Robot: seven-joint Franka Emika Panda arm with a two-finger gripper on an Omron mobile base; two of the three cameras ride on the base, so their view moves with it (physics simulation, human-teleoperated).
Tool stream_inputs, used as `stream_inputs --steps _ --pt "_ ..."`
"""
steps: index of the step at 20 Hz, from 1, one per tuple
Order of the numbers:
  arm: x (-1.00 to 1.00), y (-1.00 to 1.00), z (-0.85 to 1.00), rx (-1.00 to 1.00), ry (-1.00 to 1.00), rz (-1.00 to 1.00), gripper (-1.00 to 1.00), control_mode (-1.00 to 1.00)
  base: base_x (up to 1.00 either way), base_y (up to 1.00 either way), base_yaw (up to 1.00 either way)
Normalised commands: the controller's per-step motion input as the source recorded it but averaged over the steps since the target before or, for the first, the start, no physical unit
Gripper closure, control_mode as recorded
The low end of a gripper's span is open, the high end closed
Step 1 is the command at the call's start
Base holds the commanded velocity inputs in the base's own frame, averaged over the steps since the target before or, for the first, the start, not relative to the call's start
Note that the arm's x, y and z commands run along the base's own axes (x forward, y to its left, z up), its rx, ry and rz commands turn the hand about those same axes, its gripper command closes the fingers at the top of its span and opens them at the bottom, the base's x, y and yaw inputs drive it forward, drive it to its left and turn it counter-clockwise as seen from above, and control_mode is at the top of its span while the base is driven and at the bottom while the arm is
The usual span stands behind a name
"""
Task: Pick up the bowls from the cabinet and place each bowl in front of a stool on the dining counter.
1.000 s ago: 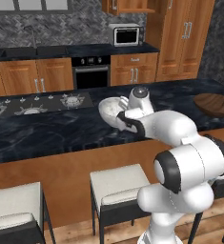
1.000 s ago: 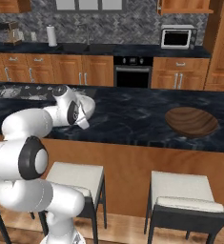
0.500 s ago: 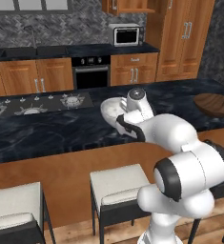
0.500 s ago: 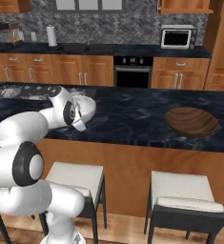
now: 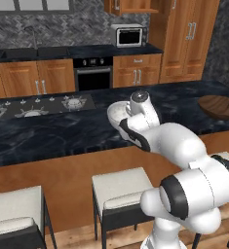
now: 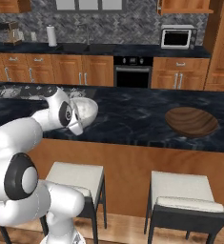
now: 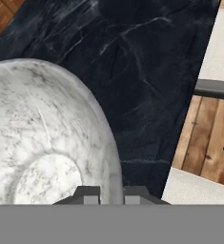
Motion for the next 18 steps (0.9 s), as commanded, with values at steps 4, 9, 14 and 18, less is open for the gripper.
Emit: stream_inputs --steps 4,9,14,18 --pt "-0.15 0.0 0.0 0.0 0.04 0.0 1.0 -1.0 0.0 0.0 0.0" --pt "-0.01 0.0 0.0 0.0 0.02 0.0 -1.0 -1.0 0.0 0.0 0.0" --pt "-0.01 0.0 0.0 0.0 0.0 0.0 -1.0 -1.0 0.0 0.0 0.0" --pt "-0.06 0.0 0.16 0.0 -0.07 0.0 -1.0 -1.0 0.0 0.0 0.0"
